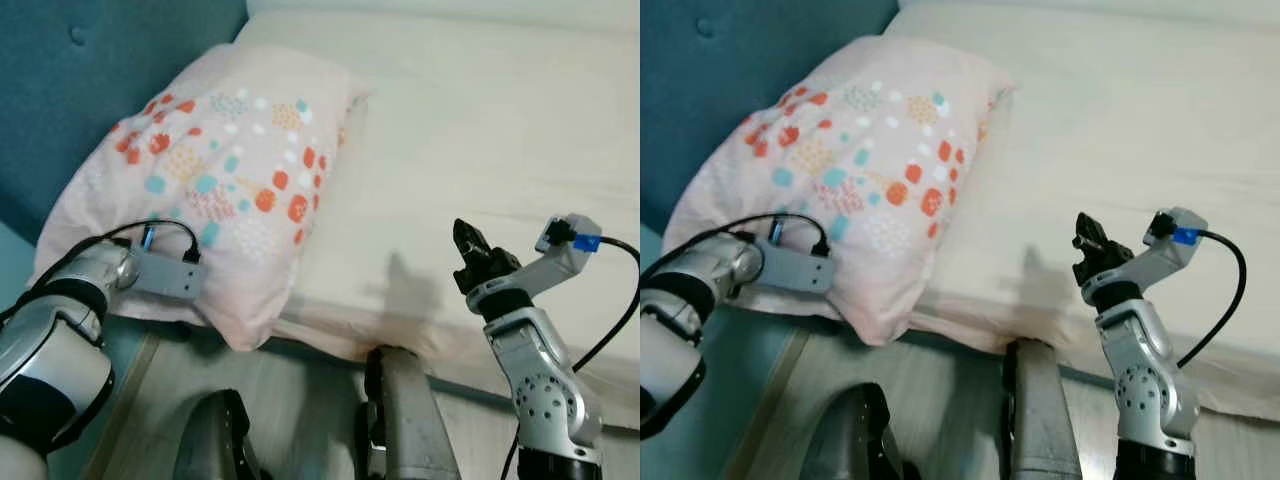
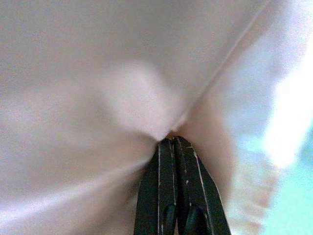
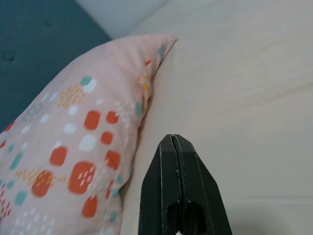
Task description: Clean up the room
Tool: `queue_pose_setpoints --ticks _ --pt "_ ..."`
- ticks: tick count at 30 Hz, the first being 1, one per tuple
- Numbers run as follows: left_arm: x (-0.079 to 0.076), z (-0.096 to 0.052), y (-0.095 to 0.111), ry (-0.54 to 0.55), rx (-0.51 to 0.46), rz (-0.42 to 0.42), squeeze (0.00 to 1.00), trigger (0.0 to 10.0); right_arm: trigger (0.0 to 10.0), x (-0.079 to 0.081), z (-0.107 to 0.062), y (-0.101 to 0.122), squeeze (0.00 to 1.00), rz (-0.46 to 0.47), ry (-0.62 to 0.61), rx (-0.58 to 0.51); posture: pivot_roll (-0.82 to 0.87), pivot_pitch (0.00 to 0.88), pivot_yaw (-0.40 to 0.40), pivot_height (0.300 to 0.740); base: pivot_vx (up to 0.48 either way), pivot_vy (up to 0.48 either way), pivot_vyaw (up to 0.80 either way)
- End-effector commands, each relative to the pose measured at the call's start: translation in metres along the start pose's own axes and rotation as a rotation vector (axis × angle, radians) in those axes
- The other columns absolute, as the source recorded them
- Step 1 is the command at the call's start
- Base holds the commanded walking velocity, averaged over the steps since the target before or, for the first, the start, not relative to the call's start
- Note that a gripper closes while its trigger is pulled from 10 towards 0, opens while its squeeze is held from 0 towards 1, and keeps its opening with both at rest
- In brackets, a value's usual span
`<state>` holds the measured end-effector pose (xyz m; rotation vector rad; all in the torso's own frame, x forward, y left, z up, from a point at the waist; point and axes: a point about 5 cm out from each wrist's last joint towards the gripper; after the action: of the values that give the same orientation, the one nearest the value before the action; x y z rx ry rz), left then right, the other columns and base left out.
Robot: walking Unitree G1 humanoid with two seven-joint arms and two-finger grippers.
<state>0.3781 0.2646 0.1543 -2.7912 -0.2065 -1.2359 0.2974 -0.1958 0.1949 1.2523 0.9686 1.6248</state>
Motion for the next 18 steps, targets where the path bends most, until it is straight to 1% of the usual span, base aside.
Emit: queue_pose_setpoints --ticks 1,2,3,4,5,6,7,8,9,10,11,12,14,15,16,17,18 --pt "-0.019 0.000 -0.013 -0.172 -0.020 -0.135 0.00 10.0 10.0 0.002 0.002 -0.006 0.00 -0.006 0.013 0.020 -0.12 0.260 0.072 0.451 0.000 0.000 0.00" --pt "-0.019 0.000 -0.013 -0.172 -0.020 -0.135 0.00 10.0 10.0 0.002 0.002 -0.006 0.00 -0.006 0.013 0.020 -0.12 0.260 0.072 0.451 0.000 0.000 0.00" --pt "-0.026 -0.001 -0.010 -0.295 -0.075 -0.188 0.00 10.0 10.0 0.003 0.005 -0.006 0.00 -0.009 0.021 0.023 -0.12 0.253 0.069 0.451 0.000 0.000 0.00" --pt "-0.031 -0.006 -0.006 -0.432 -0.144 -0.221 0.00 10.0 10.0 0.004 0.008 -0.006 0.00 -0.013 0.028 0.024 -0.12 0.242 0.064 0.451 0.000 0.000 0.00" --pt "-0.033 -0.009 -0.004 -0.514 -0.188 -0.229 0.00 10.0 10.0 0.004 0.009 -0.006 0.00 -0.015 0.031 0.024 -0.12 0.242 0.064 0.451 0.000 0.000 0.00" --pt "-0.033 -0.009 -0.004 -0.514 -0.188 -0.229 0.00 10.0 10.0 0.004 0.009 -0.006 0.00 -0.015 0.031 0.024 -0.12 0.242 0.064 0.451 0.000 0.000 0.00" --pt "-0.033 -0.013 -0.004 -0.569 -0.235 -0.252 0.00 10.0 10.0 0.003 0.012 -0.005 0.00 -0.016 0.034 0.021 -0.12 0.228 0.062 0.451 0.000 0.000 0.00" --pt "-0.033 -0.013 -0.004 -0.569 -0.235 -0.252 0.00 10.0 10.0 0.003 0.012 -0.005 0.00 -0.016 0.034 0.021 -0.12 0.228 0.062 0.451 0.000 0.000 0.00" --pt "-0.032 -0.017 -0.003 -0.607 -0.295 -0.256 0.00 10.0 10.0 0.002 0.014 -0.004 0.00 -0.017 0.037 0.018 -0.11 0.218 0.062 0.451 0.000 0.000 0.00" --pt "-0.032 -0.017 -0.003 -0.607 -0.295 -0.256 0.00 10.0 10.0 0.002 0.014 -0.004 0.00 -0.017 0.037 0.018 -0.11 0.218 0.062 0.451 0.000 0.000 0.00" --pt "-0.031 -0.024 -0.002 -0.652 -0.377 -0.280 0.00 10.0 10.0 0.002 0.017 -0.003 0.00 -0.022 0.043 0.014 -0.11 0.211 0.060 0.451 0.000 0.000 0.00" --pt "-0.028 -0.033 0.003 -0.676 -0.481 -0.303 0.00 10.0 10.0 0.001 0.019 -0.003 0.00 -0.025 0.047 0.013 -0.11 0.192 0.058 0.451 0.000 0.000 0.00" --pt "-0.028 -0.033 0.003 -0.676 -0.481 -0.303 0.00 10.0 10.0 0.001 0.019 -0.003 0.00 -0.025 0.047 0.013 -0.11 0.192 0.058 0.451 0.000 0.000 0.00" --pt "-0.023 -0.043 0.010 -0.678 -0.597 -0.340 0.00 10.0 10.0 0.002 0.021 -0.001 0.00 -0.017 0.069 -0.005 -0.10 0.184 0.056 0.451 0.000 0.000 0.00" --pt "-0.006 -0.057 0.022 -0.607 -0.801 -0.458 0.00 10.0 10.0 0.005 0.022 0.000 0.00 -0.023 0.091 -0.014 -0.09 0.167 0.055 0.456 0.000 0.000 0.00" --pt "-0.006 -0.057 0.022 -0.607 -0.801 -0.458 0.00 10.0 10.0 0.005 0.022 0.000 0.00 -0.023 0.091 -0.014 -0.09 0.167 0.055 0.456 0.000 0.000 0.00" --pt "0.005 -0.067 0.027 -0.553 -0.933 -0.539 0.00 10.0 10.0 0.006 0.024 0.000 0.00 -0.027 0.106 -0.020 -0.09 0.164 0.054 0.460 0.000 0.000 0.00"
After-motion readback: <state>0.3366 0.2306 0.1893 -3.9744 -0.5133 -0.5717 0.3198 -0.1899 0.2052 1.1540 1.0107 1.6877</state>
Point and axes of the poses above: a point about 5 cm out from each wrist's last joint towards the gripper, its own z axis pointing out of the wrist towards the gripper, its own y axis along the axis of the wrist's last joint, x = y × z, and after that the axes turned 13 degrees about -z, right-handed
